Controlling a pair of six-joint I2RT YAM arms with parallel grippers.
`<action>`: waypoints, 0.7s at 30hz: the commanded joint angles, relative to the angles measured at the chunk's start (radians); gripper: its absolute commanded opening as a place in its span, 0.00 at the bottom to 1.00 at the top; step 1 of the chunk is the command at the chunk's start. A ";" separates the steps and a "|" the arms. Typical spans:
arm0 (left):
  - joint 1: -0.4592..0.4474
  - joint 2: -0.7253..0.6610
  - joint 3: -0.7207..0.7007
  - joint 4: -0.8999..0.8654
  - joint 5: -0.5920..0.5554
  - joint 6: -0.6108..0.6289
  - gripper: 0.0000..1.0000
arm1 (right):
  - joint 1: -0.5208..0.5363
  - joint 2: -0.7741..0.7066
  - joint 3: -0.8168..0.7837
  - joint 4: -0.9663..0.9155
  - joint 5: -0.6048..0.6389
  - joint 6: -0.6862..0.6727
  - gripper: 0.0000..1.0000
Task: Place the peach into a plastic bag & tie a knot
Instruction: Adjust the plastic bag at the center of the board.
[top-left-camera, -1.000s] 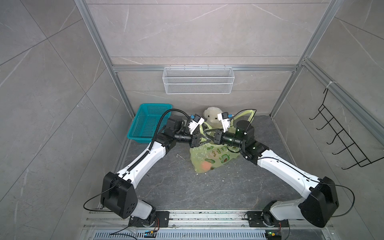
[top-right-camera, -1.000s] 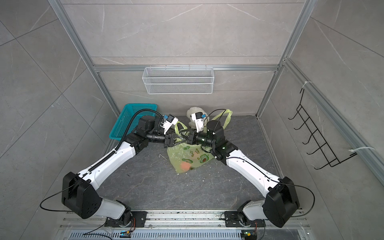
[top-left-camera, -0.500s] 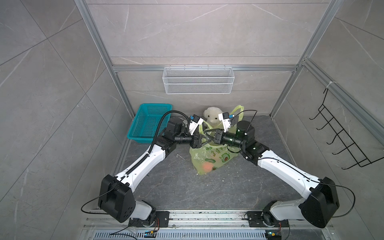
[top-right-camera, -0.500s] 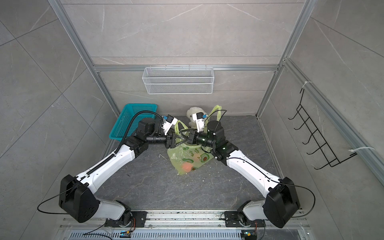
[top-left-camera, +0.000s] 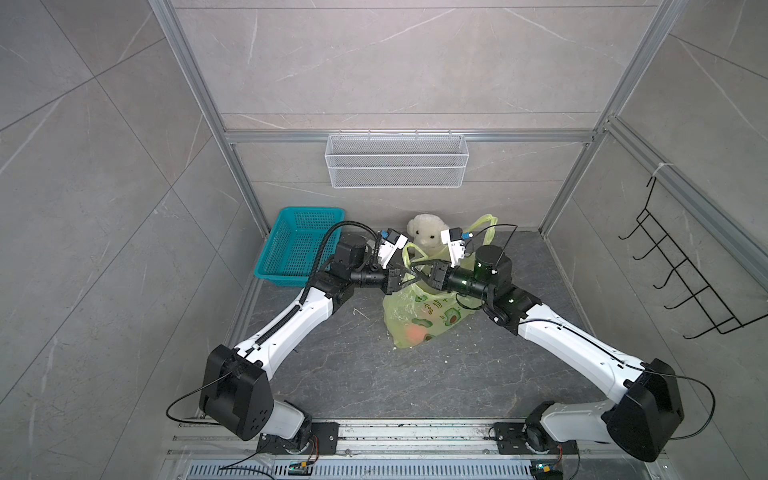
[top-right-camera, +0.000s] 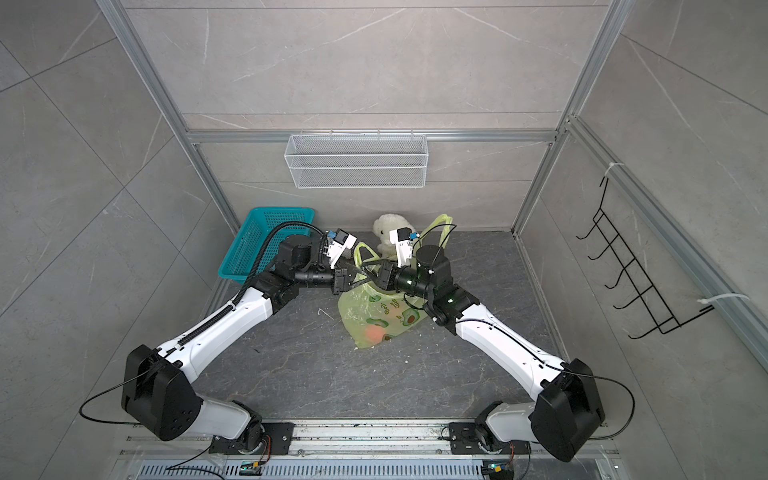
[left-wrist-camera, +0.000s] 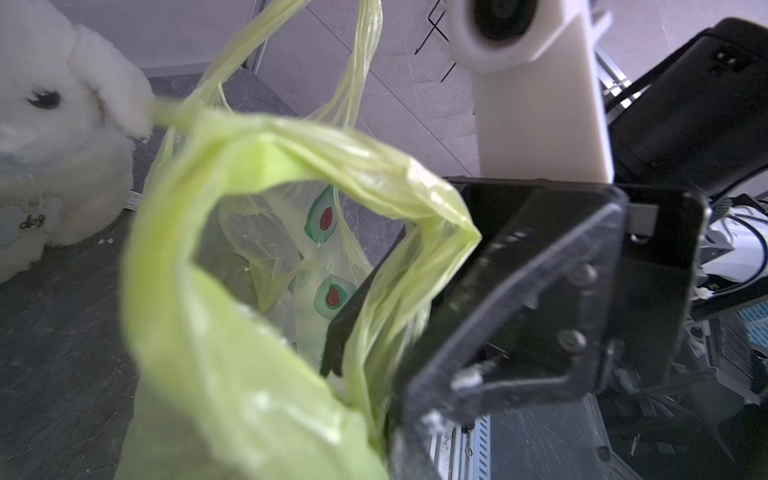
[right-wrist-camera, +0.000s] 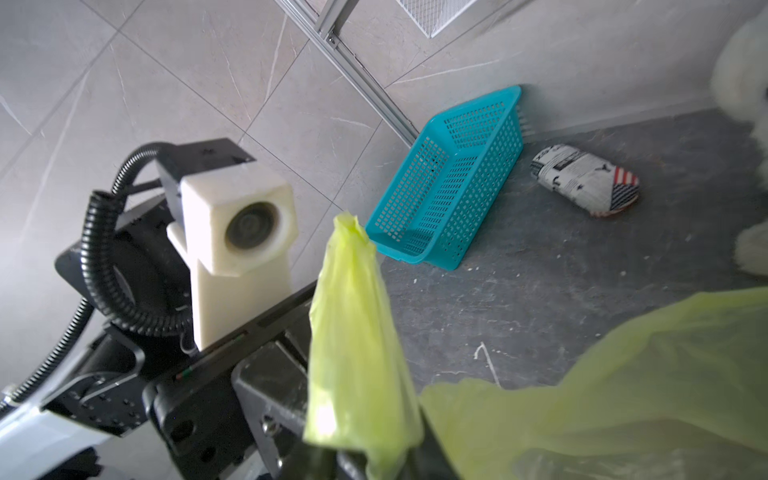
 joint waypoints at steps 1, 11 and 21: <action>0.006 -0.048 0.033 -0.035 -0.054 0.091 0.00 | 0.006 -0.095 0.052 -0.164 0.120 -0.048 0.48; 0.006 -0.103 -0.040 0.037 -0.105 0.093 0.00 | -0.130 -0.379 0.150 -0.652 0.552 -0.156 0.76; 0.006 -0.138 -0.044 0.002 -0.101 0.129 0.00 | -0.647 -0.401 -0.149 -0.388 -0.035 -0.098 0.76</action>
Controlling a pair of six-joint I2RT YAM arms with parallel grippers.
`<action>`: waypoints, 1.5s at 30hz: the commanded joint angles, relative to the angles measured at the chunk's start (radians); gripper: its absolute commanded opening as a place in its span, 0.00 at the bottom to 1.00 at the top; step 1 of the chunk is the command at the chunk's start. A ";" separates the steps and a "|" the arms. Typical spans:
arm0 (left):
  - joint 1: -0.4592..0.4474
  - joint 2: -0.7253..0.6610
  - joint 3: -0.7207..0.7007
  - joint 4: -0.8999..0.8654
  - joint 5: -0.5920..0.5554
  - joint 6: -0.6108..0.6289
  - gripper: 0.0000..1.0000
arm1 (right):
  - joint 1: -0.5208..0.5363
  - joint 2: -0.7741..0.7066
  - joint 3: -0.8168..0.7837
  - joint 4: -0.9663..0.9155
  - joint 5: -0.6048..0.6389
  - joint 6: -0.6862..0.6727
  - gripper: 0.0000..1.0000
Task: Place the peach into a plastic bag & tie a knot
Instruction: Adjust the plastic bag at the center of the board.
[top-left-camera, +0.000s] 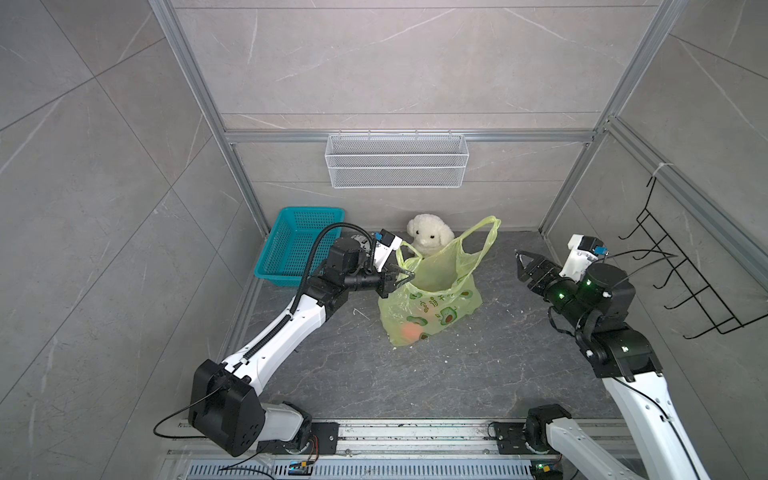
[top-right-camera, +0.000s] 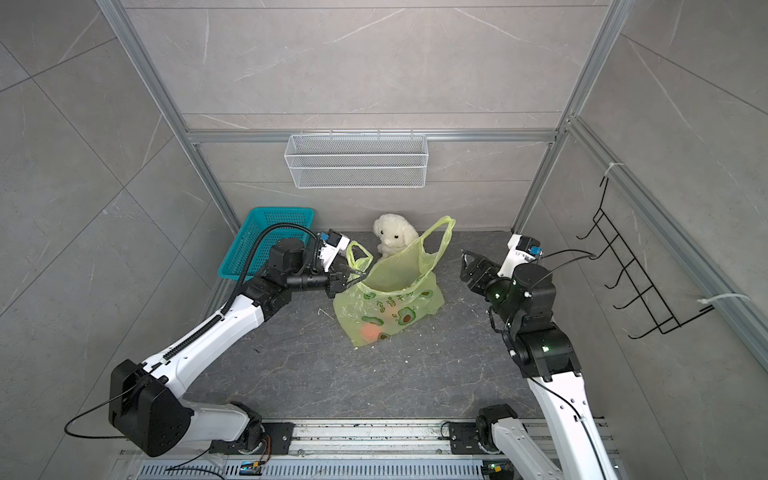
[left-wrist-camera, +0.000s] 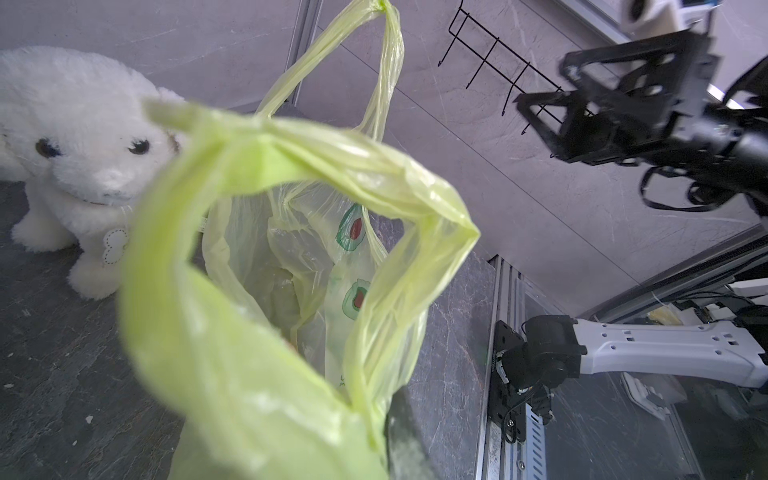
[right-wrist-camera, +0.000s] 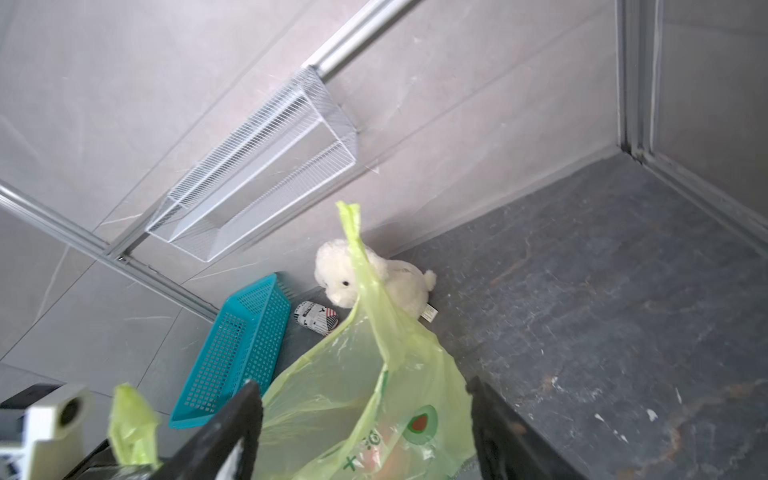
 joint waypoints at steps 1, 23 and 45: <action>0.004 -0.052 0.001 0.007 0.003 0.039 0.00 | -0.152 0.080 -0.176 0.283 -0.438 0.069 0.76; -0.001 -0.043 0.040 -0.057 0.066 0.075 0.00 | -0.084 0.814 -0.234 1.704 -0.761 0.361 0.99; -0.007 -0.049 0.049 -0.066 0.082 0.087 0.00 | 0.078 0.885 0.058 1.139 -0.455 -0.092 0.81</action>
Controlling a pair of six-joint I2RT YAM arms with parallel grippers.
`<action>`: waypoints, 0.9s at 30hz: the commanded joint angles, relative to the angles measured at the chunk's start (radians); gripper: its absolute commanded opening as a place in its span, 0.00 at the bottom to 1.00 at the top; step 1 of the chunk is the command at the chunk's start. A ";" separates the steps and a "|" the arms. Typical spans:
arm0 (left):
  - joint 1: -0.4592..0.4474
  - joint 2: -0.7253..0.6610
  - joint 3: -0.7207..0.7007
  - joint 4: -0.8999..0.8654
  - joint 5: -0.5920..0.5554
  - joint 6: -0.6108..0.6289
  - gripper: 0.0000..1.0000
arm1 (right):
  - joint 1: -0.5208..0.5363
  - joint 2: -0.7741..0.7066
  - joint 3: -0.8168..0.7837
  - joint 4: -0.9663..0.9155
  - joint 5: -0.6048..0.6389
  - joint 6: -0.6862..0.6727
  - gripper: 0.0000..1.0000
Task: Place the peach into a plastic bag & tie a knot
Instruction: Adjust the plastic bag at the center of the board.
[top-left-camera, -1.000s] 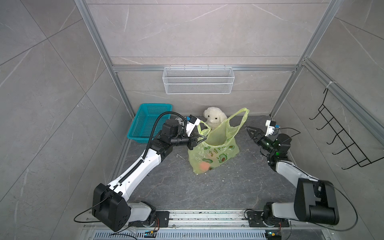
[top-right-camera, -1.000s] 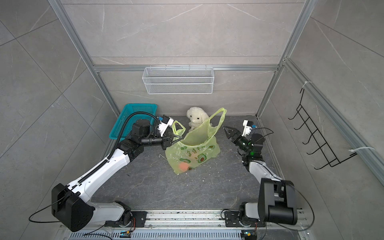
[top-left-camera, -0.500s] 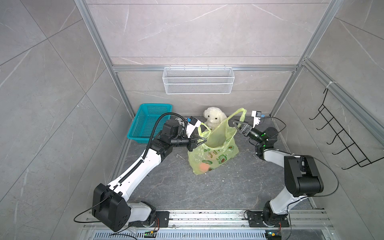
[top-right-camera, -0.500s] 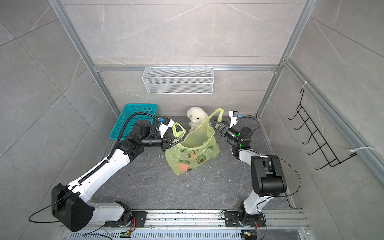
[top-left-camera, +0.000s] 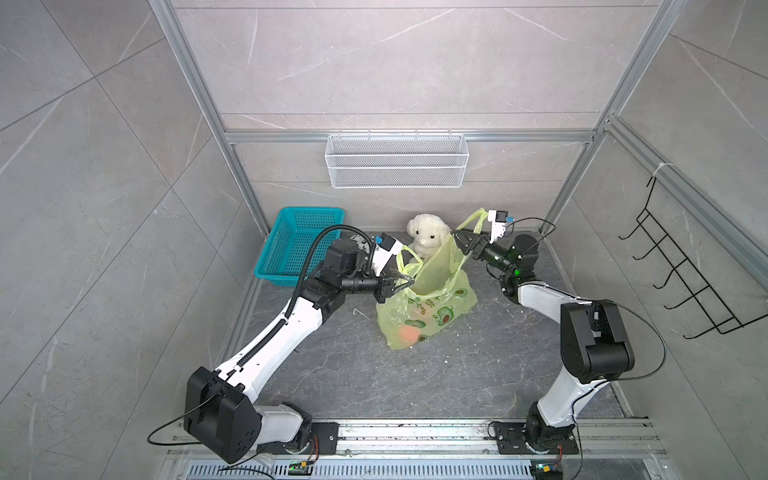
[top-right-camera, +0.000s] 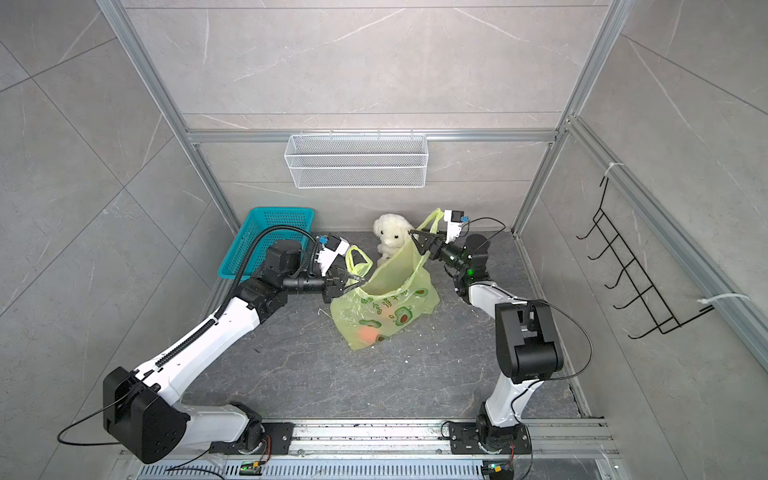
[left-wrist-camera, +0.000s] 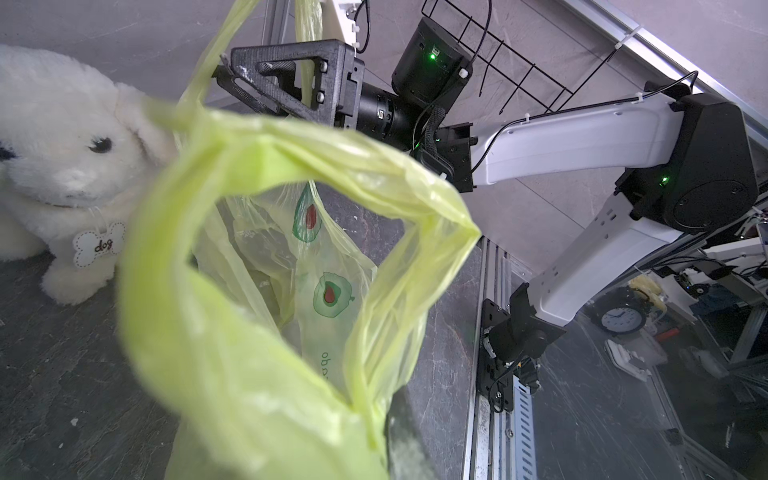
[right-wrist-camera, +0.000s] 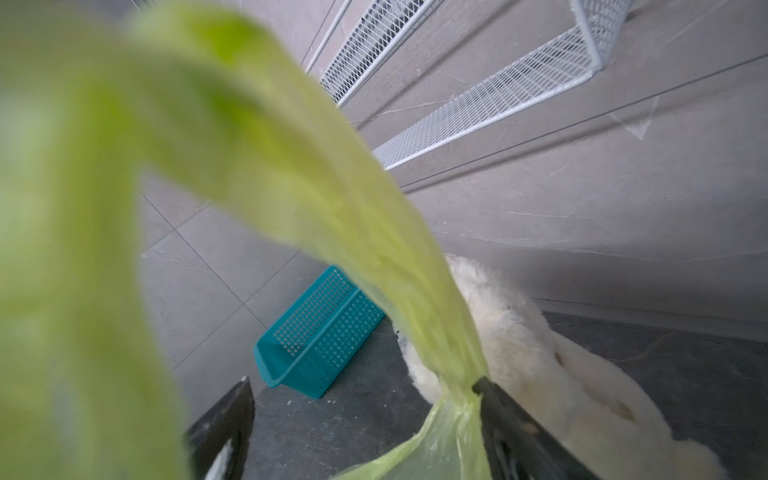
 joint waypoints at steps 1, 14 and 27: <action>-0.006 -0.022 0.044 0.005 0.026 0.025 0.00 | 0.029 -0.027 0.043 -0.141 0.129 -0.125 0.81; -0.007 -0.027 0.044 0.019 0.039 0.011 0.00 | 0.059 0.039 0.148 -0.225 0.180 -0.154 0.89; -0.015 -0.038 0.034 0.034 0.033 0.005 0.00 | 0.185 0.110 0.366 -0.536 0.479 -0.215 0.00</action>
